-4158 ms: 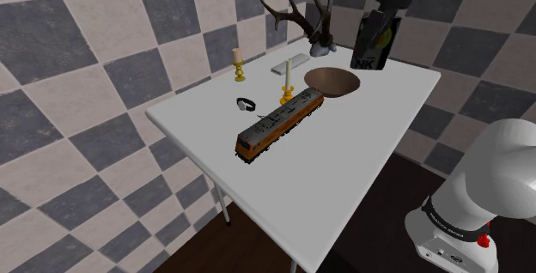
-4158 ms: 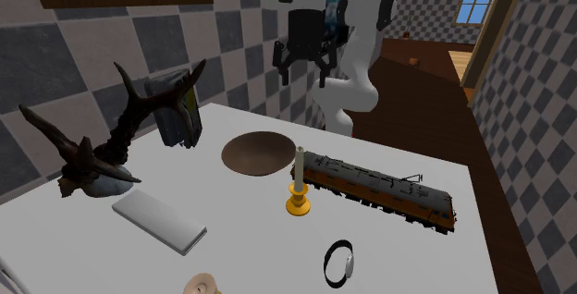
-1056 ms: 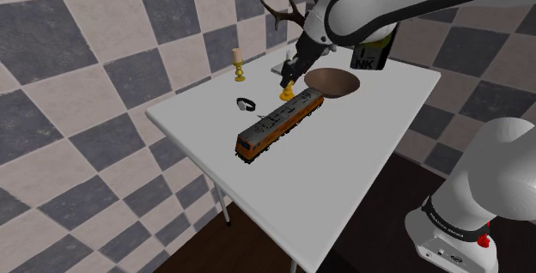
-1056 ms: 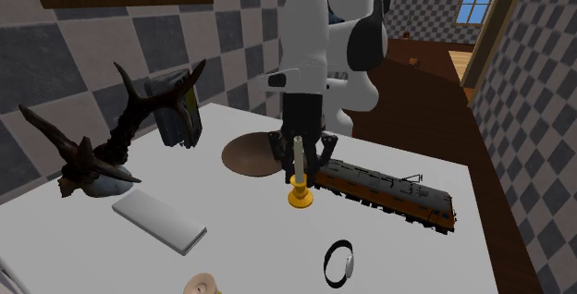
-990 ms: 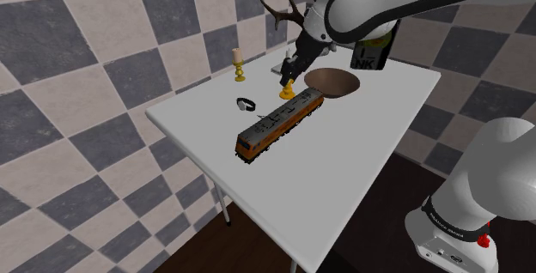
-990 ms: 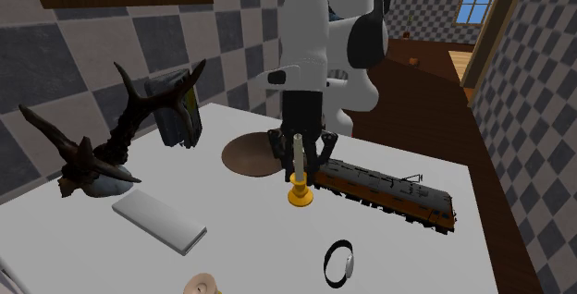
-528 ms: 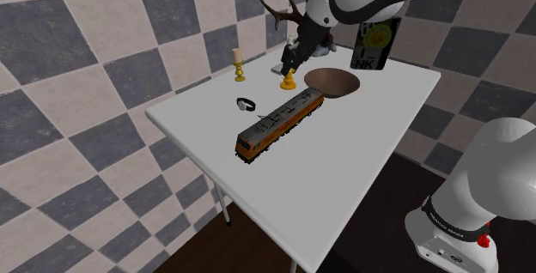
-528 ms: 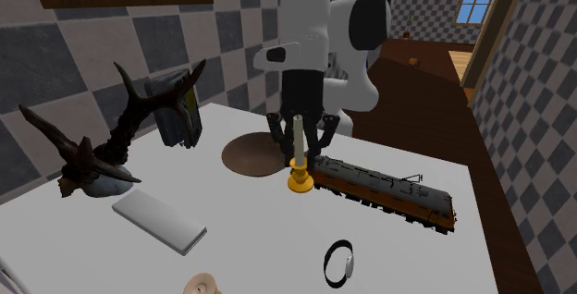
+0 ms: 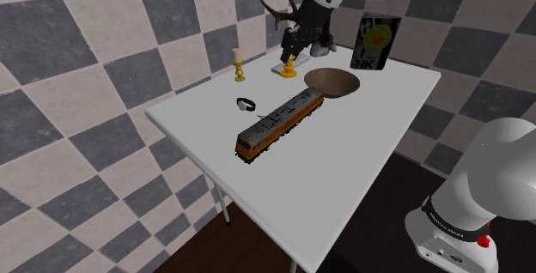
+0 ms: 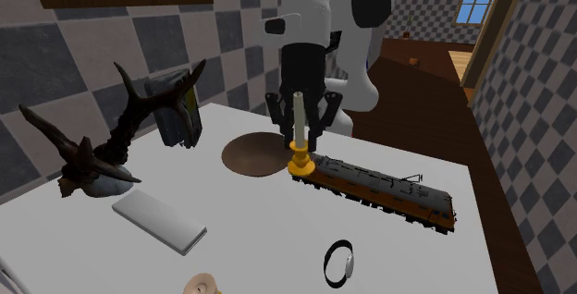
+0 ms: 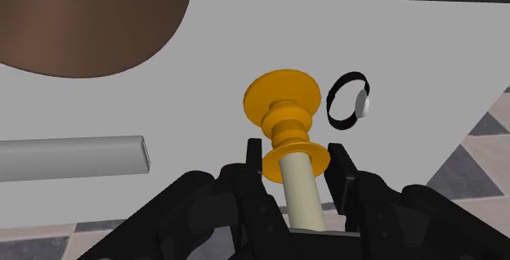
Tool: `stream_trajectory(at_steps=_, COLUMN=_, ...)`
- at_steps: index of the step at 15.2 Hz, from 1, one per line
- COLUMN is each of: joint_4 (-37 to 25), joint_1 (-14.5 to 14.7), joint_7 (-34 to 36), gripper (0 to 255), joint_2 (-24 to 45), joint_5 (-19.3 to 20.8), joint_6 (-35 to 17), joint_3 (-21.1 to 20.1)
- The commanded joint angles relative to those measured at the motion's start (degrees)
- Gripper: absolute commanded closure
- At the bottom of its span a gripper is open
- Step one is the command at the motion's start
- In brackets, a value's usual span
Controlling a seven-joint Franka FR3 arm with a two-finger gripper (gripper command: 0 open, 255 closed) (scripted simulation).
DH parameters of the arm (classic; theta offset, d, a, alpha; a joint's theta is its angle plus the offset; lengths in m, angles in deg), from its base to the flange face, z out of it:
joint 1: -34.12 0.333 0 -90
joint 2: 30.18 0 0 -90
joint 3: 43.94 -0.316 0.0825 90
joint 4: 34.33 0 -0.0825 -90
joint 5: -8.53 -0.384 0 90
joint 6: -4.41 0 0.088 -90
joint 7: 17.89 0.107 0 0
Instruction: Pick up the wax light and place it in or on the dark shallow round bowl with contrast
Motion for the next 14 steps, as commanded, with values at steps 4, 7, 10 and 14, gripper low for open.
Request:
stream_trajectory(at_steps=4, joint_4=-1.32, joint_1=-0.43, joint_7=-0.86, gripper=255, joint_2=-1.31, joint_5=0.20, joint_6=2.85, joint_3=1.05)
stream_trajectory(at_steps=7, joint_4=1.71, joint_1=-1.41, joint_7=-4.81, gripper=255, joint_2=-4.47, joint_5=0.11, joint_6=3.66, joint_3=4.12)
stream_trajectory(at_steps=10, joint_4=4.16, joint_1=-2.55, joint_7=-8.72, gripper=255, joint_2=-7.21, joint_5=0.40, joint_6=4.67, joint_3=7.31)
stream_trajectory(at_steps=14, joint_4=6.51, joint_1=-4.28, joint_7=-13.96, gripper=255, joint_2=-10.15, joint_5=1.27, joint_6=6.24, joint_3=11.74)
